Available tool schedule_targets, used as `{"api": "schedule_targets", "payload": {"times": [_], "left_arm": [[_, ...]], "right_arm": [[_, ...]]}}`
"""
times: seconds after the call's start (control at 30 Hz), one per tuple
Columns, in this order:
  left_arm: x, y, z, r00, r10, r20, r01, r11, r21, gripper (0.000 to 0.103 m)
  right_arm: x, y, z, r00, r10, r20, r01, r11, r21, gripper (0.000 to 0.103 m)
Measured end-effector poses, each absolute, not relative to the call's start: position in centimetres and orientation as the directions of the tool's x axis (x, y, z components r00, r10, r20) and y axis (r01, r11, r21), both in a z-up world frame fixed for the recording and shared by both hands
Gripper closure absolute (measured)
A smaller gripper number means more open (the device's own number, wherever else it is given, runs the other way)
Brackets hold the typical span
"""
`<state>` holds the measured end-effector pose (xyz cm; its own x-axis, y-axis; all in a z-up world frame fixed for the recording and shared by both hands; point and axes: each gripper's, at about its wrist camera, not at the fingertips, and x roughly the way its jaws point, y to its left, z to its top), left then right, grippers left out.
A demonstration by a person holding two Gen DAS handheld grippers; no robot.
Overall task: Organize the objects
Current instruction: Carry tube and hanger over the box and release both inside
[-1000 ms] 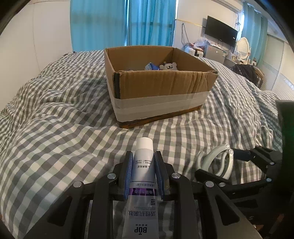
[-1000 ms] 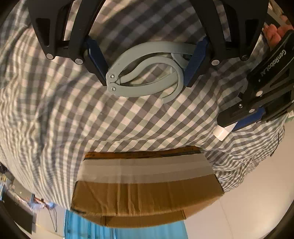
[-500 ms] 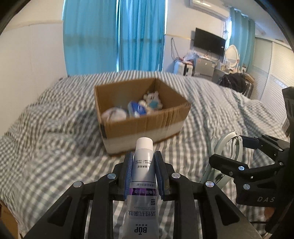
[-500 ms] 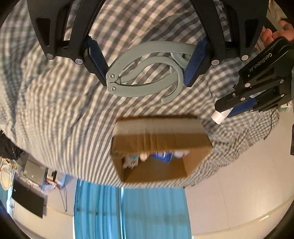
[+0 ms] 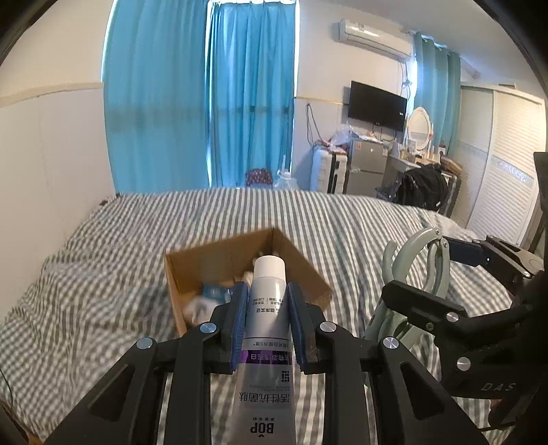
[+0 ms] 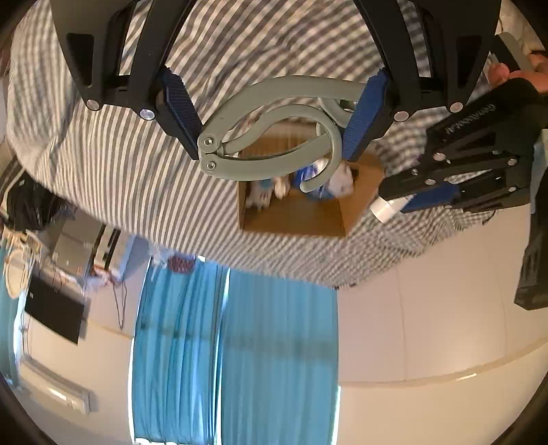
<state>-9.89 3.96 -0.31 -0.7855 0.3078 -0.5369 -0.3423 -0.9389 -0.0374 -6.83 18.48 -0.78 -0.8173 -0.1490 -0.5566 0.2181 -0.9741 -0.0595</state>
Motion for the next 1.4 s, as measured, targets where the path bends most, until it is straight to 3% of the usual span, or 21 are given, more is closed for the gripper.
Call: {"api": "schedule_targets", "payload": {"times": [0.5,1.0,1.4], "left_arm": [[-21.6,3.1,-0.1,-0.807,0.245,-0.537,-0.266,-0.963,-0.041,0.079],[-29.7,2.8,-10.1,-0.694,0.197,-0.693,-0.224,-0.973,-0.052,0.079],[-29.5,2.0,-10.5,-0.662,0.254,-0.705,-0.237,-0.963,-0.125,0.078]], "right_arm": [[-18.2,18.2,3.1,-0.845,-0.159,-0.51,0.242,-0.965,-0.1,0.022],[-31.6,17.5,-5.7,-0.755,-0.166,-0.635,0.274,-0.959,-0.075,0.022],[-32.9,16.8,-9.2,-0.741,-0.179,-0.647,0.294,-0.953,-0.072,0.022]]}}
